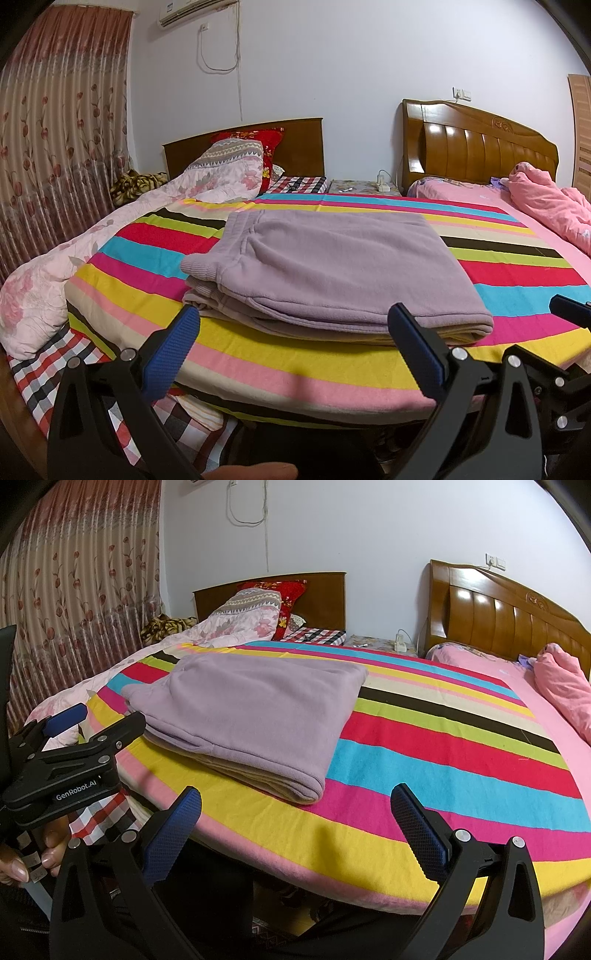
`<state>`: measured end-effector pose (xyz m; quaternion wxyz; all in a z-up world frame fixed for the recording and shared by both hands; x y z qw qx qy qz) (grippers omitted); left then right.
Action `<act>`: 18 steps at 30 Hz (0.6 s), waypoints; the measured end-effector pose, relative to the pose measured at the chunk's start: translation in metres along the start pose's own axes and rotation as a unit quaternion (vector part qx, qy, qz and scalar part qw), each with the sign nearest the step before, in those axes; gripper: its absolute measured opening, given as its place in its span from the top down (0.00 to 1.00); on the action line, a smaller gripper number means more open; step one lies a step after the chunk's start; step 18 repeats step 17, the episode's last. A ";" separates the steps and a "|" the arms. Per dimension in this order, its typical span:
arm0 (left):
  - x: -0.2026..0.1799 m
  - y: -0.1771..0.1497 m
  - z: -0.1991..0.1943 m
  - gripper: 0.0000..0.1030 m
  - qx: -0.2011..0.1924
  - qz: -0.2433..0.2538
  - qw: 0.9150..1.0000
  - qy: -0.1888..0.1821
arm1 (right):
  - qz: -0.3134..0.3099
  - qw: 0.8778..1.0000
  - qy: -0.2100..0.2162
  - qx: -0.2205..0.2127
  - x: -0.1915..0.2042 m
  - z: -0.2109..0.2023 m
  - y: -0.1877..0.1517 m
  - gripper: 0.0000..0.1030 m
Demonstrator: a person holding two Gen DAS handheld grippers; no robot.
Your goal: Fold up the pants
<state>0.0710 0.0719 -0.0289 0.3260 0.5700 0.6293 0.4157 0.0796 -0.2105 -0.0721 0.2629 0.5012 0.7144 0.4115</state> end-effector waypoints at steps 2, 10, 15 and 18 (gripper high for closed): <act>0.000 0.000 0.000 0.01 0.001 0.000 1.000 -0.001 | 0.000 1.000 0.000 0.000 -0.001 0.000 0.001 0.04; -0.001 0.002 -0.003 0.01 -0.009 0.000 1.000 -0.003 | 0.005 1.000 -0.001 0.001 0.004 -0.003 -0.005 0.04; 0.002 0.002 0.000 0.01 -0.004 0.001 1.000 -0.005 | 0.010 1.000 -0.004 -0.005 0.007 -0.009 -0.006 0.04; 0.011 0.003 0.002 0.01 -0.004 -0.002 1.000 0.009 | 0.023 0.999 -0.023 -0.038 -0.006 -0.022 0.002 0.04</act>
Point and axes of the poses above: each gripper's, at about its wrist camera, not at the fingertips, and z roughly the way its jaws point, x to its left, y to its top, the point moved 10 cm from there along z, roughly the way its jaws point, and after that the axes turned 1 degree about -x, right-handed, at the moved point
